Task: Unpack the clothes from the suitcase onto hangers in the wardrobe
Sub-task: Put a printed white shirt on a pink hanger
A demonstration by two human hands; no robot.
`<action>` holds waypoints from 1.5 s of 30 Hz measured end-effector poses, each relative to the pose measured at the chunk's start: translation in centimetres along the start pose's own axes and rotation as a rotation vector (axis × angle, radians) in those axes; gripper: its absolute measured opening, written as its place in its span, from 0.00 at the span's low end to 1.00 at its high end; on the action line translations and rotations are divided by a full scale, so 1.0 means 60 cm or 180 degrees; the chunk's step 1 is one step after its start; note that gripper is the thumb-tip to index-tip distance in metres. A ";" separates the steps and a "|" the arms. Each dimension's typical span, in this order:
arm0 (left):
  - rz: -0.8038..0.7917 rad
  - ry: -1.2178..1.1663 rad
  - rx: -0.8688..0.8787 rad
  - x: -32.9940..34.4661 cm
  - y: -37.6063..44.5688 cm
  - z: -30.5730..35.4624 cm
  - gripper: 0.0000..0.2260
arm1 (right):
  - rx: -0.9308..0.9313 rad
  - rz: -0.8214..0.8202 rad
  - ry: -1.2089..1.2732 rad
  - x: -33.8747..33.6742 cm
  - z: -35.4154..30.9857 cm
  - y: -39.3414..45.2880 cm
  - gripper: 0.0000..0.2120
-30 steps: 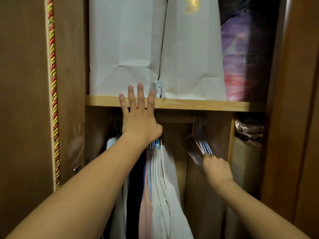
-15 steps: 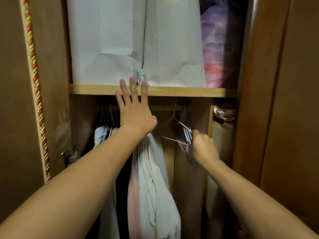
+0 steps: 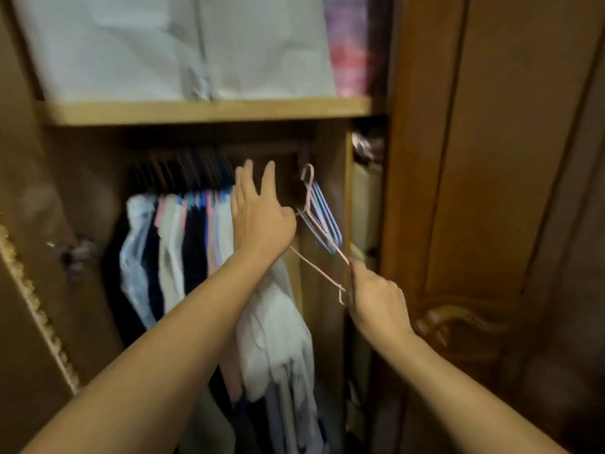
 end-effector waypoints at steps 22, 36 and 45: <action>-0.5909 -0.0461 0.2650 0.388 -1.114 0.347 0.07 | 0.4001 -0.2144 0.1164 -0.126 0.401 -1.148 0.22; -0.5532 0.0403 0.2928 0.911 -1.583 0.112 0.25 | 0.7010 0.0343 0.1318 0.393 0.588 -1.495 0.13; -0.4777 -0.0270 0.4666 1.085 -1.725 0.122 0.10 | 0.7275 0.0871 0.1269 0.497 0.591 -1.536 0.10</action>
Point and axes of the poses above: each hand's wrist, its own y-axis towards the middle knuckle, its own x-axis out of the palm, z = x × y, the point moved 1 cm from there along y, towards the middle knuckle
